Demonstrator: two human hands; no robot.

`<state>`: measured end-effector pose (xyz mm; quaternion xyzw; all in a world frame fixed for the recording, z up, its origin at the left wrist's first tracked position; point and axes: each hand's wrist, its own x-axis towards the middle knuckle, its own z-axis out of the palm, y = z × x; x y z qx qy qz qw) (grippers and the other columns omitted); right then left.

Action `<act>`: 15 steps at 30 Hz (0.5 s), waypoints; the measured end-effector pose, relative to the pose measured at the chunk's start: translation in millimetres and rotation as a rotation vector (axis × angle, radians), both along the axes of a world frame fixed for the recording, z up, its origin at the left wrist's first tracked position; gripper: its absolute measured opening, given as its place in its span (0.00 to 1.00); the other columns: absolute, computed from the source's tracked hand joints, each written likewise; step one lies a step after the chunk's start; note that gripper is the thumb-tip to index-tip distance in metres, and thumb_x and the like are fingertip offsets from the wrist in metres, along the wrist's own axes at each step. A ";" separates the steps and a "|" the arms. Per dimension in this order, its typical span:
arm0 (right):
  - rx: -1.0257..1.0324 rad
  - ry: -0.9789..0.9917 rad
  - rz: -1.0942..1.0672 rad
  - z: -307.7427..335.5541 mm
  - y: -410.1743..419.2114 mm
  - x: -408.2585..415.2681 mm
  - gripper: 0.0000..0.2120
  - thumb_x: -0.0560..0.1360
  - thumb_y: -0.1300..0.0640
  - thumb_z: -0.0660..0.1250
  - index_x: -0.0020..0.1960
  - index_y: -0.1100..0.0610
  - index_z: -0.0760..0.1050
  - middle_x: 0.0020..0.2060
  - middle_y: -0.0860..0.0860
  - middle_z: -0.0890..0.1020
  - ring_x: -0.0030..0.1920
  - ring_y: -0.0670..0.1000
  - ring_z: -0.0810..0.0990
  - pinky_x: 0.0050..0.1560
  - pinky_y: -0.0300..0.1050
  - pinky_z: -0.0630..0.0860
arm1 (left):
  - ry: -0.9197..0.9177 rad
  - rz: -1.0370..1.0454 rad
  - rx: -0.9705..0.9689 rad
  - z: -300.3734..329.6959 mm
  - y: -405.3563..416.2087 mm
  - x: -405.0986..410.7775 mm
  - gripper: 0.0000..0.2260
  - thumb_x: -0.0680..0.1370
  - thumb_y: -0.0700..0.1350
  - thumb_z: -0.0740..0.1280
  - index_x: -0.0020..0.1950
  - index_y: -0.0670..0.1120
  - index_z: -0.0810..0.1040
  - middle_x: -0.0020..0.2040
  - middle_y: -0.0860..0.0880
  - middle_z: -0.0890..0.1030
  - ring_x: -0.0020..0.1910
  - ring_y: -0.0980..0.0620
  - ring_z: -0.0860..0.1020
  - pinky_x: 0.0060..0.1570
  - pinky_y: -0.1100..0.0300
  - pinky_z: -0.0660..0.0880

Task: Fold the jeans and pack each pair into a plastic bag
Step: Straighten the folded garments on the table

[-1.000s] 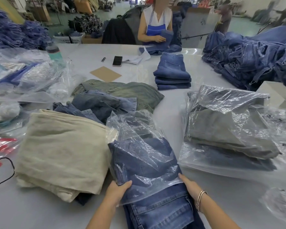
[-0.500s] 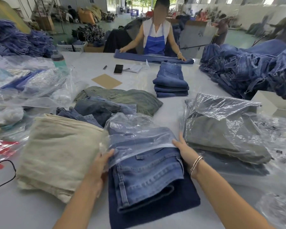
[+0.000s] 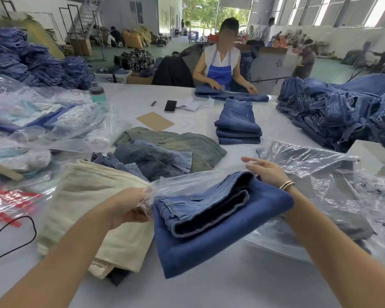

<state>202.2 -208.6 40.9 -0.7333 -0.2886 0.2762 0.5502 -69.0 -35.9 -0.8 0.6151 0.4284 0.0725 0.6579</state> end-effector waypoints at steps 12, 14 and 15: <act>0.377 0.235 -0.173 46.7 -3.2 11.3 0.12 0.78 0.67 0.60 0.58 0.57 0.75 0.25 0.47 0.68 0.16 0.41 0.62 0.18 0.30 0.58 | -0.155 -0.005 0.004 94.0 46.1 7.5 0.13 0.82 0.37 0.53 0.55 0.45 0.77 0.19 0.53 0.65 0.20 0.59 0.68 0.19 0.71 0.64; 0.460 0.213 -0.194 51.4 -6.1 15.2 0.11 0.78 0.68 0.60 0.56 0.57 0.76 0.24 0.47 0.67 0.16 0.43 0.61 0.18 0.31 0.57 | -0.391 0.063 -0.193 98.8 47.4 10.8 0.14 0.81 0.37 0.53 0.59 0.45 0.76 0.20 0.55 0.64 0.21 0.60 0.67 0.19 0.72 0.64; 0.472 0.189 -0.187 54.5 -7.5 17.6 0.11 0.78 0.67 0.60 0.55 0.56 0.77 0.23 0.47 0.67 0.17 0.43 0.61 0.18 0.31 0.57 | -0.486 0.081 -0.288 99.8 45.8 13.4 0.14 0.80 0.36 0.53 0.58 0.44 0.76 0.20 0.55 0.64 0.22 0.61 0.68 0.19 0.72 0.65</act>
